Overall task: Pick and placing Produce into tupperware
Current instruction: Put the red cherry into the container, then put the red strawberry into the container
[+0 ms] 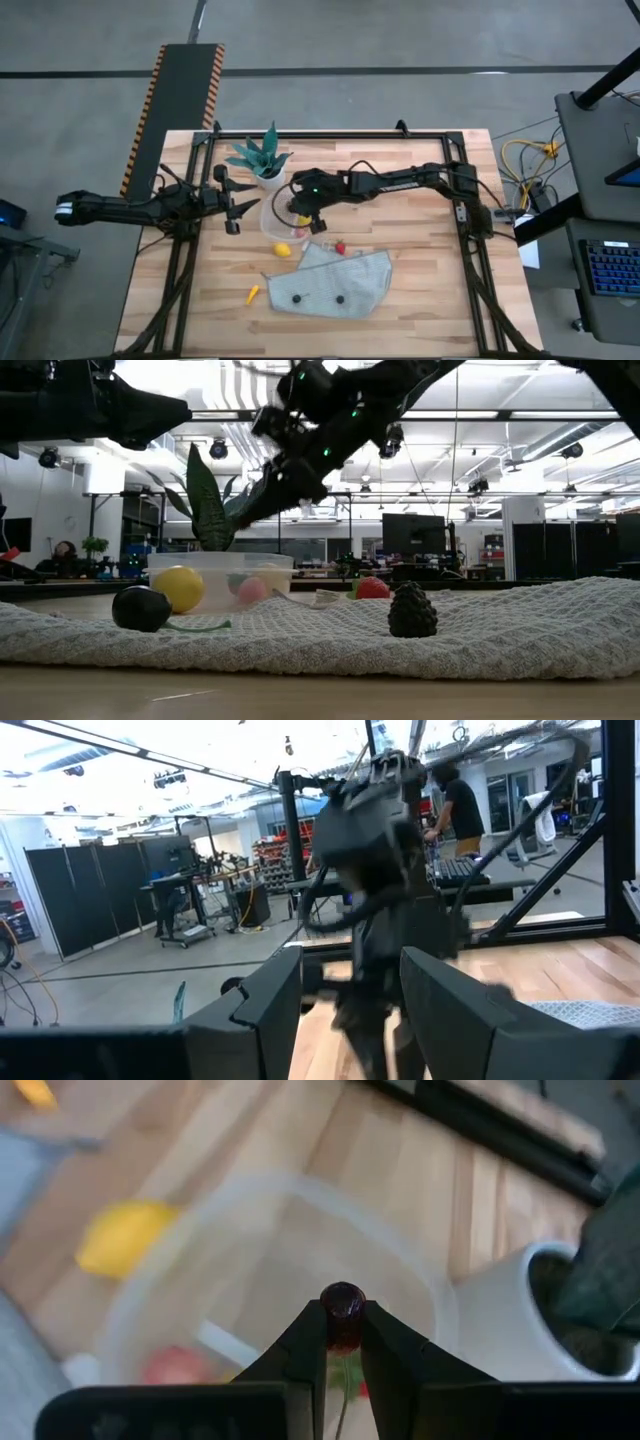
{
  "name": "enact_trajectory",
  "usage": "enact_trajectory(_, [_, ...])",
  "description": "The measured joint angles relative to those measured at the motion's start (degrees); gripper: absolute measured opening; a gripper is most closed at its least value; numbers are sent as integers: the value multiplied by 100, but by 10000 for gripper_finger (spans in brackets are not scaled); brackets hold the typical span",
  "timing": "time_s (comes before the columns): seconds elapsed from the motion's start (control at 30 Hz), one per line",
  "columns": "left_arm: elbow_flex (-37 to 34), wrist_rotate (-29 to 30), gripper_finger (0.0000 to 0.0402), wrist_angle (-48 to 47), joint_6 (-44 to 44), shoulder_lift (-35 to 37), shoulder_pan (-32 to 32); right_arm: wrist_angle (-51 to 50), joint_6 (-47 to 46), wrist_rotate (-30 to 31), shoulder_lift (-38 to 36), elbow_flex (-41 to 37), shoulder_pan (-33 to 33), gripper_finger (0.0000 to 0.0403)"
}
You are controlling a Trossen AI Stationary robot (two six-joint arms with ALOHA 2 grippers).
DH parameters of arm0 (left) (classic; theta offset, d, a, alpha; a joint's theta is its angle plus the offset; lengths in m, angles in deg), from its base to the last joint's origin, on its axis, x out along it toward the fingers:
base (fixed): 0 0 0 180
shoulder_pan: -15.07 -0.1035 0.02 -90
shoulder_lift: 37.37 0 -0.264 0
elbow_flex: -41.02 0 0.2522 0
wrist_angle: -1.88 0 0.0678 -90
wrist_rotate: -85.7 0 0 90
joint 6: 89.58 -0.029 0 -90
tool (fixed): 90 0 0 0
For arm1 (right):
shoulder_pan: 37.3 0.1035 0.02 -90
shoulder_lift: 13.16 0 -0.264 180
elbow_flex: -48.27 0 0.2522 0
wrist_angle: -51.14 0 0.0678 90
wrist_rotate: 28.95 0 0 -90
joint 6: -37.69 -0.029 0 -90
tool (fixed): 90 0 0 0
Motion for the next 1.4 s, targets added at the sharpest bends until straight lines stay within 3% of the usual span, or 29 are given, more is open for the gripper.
enact_trajectory(0.27, [0,0,157,1,-7,-29,2,-538,83,61,443,396,-211,44])
enact_trajectory(0.6, [0,0,157,2,-11,-33,2,-704,58,57,462,401,-280,45])
enact_trajectory(1.4, [0,0,157,9,-7,-31,2,-815,-264,59,466,401,-287,107])
